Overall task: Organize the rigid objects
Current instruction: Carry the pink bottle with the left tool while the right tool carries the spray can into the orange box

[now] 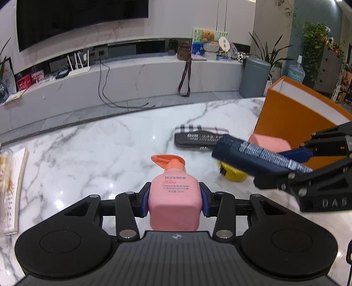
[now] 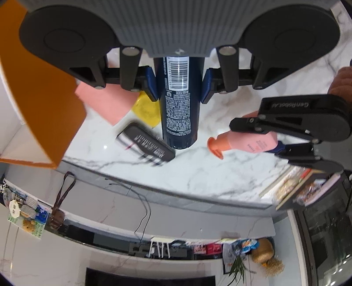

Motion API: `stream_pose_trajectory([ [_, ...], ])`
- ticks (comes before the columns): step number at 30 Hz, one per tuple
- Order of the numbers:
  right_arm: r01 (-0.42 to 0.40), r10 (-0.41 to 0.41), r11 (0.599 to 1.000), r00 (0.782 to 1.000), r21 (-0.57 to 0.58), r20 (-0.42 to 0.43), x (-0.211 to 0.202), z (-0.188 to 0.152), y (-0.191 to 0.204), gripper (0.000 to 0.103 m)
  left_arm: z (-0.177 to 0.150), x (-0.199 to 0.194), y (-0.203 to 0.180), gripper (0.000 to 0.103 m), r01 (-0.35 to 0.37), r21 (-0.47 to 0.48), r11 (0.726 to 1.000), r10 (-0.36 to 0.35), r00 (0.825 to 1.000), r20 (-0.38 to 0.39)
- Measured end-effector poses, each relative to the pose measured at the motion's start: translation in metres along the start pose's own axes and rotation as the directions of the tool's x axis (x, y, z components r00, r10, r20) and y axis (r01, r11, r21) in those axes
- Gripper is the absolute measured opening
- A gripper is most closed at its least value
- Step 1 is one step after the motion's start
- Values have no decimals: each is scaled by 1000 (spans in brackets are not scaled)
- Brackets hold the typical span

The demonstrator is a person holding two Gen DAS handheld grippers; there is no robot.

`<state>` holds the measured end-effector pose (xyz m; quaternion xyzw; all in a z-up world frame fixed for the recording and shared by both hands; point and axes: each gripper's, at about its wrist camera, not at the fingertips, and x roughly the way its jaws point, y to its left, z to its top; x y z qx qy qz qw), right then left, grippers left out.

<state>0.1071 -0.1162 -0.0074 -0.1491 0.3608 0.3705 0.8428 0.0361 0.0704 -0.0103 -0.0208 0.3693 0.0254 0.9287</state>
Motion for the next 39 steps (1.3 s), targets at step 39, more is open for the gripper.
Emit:
stream_pose_trajectory([
  [39,203,-290,841,951,501,103,-107,-8,-174,43,127,12,-174,49,199,344,917,-234,970,62],
])
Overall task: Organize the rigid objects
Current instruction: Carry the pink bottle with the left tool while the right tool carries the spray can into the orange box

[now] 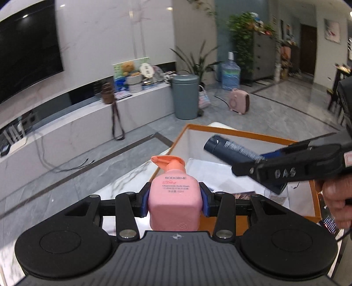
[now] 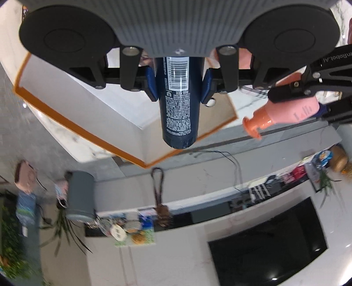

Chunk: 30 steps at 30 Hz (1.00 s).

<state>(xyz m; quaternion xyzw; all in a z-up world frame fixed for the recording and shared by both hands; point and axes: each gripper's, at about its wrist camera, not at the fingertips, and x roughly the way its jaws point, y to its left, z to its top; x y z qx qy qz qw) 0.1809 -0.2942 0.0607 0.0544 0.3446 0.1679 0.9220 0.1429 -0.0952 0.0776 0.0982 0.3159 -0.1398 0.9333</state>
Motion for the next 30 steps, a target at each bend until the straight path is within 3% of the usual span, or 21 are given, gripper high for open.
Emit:
stream_pose_trajectory([
  [6,33,-30,996,999,83,-41,11,0,-21,43,20,38,-17,49,41,72,997,-38,998,-46],
  [16,79,-63,980,994,181,-94,33,2,-49,43,24,81,-32,49,110,153,982,-92,988,-121],
  [30,108,-59,960,980,260,-188,64,4,-55,43,13,122,-22,49,137,171,976,-98,970,-222],
])
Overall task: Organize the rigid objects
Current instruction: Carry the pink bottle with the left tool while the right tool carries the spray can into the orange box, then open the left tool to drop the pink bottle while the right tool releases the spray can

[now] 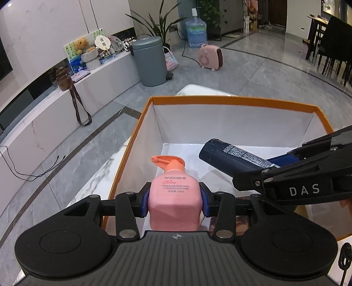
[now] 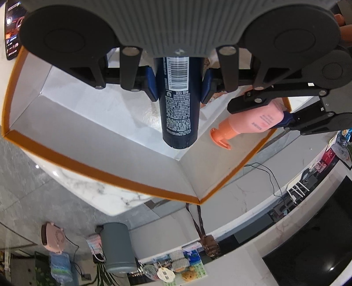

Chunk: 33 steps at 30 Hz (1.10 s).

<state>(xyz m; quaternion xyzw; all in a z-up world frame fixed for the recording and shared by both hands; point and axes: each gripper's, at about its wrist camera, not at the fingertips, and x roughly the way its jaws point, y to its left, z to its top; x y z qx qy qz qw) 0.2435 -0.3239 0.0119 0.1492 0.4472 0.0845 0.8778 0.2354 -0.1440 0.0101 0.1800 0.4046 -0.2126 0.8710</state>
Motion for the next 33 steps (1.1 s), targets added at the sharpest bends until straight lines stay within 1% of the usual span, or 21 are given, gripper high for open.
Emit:
stream_pose_trajectory([
  [3,3,-2,1000,1000,30,-24,8,1,0,43,0,6,4,49,5,-5,1000,-5,1000,-13],
  [9,34,-29,997,997,66,-72,24,2,1,43,-4,14,6,49,-17,14,1000,18,999,-35],
  [15,59,-53,996,995,64,-85,34,2,6,43,-6,19,13,49,0,1,1000,0,999,-48],
  [19,74,-68,995,993,71,-93,40,3,5,44,-5,20,9,49,-6,37,999,8,998,-56],
  [21,73,-65,994,993,82,-95,40,3,4,44,-4,20,10,49,0,39,999,3,998,-60],
  [27,37,-22,990,993,136,-113,43,5,-2,44,-4,19,14,51,-3,25,1000,4,998,-66],
  [29,9,10,987,993,159,-118,42,5,-3,44,-3,17,17,51,-1,3,1000,1,998,-67],
  [32,-38,61,981,991,188,-118,39,7,-4,45,-4,13,24,53,22,-42,999,-25,997,-68],
  [33,-47,70,981,991,190,-113,37,8,-3,48,-5,11,25,53,26,-49,998,-29,997,-69],
])
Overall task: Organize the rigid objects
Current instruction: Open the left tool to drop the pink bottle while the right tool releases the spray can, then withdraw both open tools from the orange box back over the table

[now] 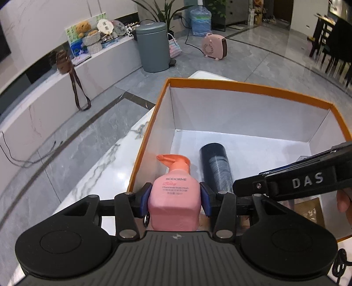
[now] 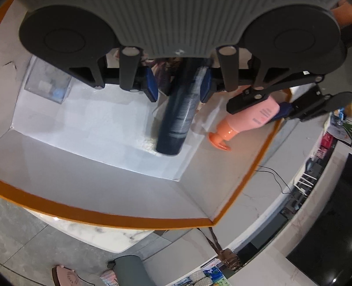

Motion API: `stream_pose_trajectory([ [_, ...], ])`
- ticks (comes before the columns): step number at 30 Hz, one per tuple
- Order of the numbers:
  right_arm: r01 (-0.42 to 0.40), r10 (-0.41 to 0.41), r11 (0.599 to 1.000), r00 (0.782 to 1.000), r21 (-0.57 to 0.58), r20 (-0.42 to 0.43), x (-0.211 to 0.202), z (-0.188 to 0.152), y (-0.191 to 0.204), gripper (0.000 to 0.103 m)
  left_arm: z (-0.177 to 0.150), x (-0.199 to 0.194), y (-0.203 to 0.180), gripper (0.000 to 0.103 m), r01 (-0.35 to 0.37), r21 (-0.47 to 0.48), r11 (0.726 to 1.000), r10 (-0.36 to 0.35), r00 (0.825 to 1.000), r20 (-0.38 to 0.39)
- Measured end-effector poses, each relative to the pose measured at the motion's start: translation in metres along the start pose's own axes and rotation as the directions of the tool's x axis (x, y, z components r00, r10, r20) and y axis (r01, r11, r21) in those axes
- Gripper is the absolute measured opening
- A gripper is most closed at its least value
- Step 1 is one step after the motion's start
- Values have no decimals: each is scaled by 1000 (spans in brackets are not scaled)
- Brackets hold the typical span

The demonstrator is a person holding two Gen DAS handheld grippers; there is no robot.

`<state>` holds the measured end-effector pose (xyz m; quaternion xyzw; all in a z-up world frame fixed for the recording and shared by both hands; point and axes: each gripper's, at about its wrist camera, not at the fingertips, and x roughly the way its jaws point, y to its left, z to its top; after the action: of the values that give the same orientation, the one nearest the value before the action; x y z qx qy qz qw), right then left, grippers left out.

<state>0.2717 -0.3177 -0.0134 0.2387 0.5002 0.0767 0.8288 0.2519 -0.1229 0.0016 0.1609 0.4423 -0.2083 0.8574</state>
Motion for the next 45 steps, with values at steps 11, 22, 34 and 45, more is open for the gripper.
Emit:
stream_pose_trajectory([
  [11,-11,13,999,999,-32,45,-22,-3,8,58,4,-23,-15,56,-31,57,998,28,999,44],
  [22,-8,13,999,996,-54,87,-53,-3,6,58,11,-49,-23,57,-54,52,997,50,996,77],
  [34,-25,36,995,993,-94,109,-77,-12,17,58,7,-84,-26,57,-98,59,993,92,991,96],
  [45,-49,75,983,987,-176,145,-97,-28,42,61,1,-123,-25,58,-142,56,988,134,982,134],
])
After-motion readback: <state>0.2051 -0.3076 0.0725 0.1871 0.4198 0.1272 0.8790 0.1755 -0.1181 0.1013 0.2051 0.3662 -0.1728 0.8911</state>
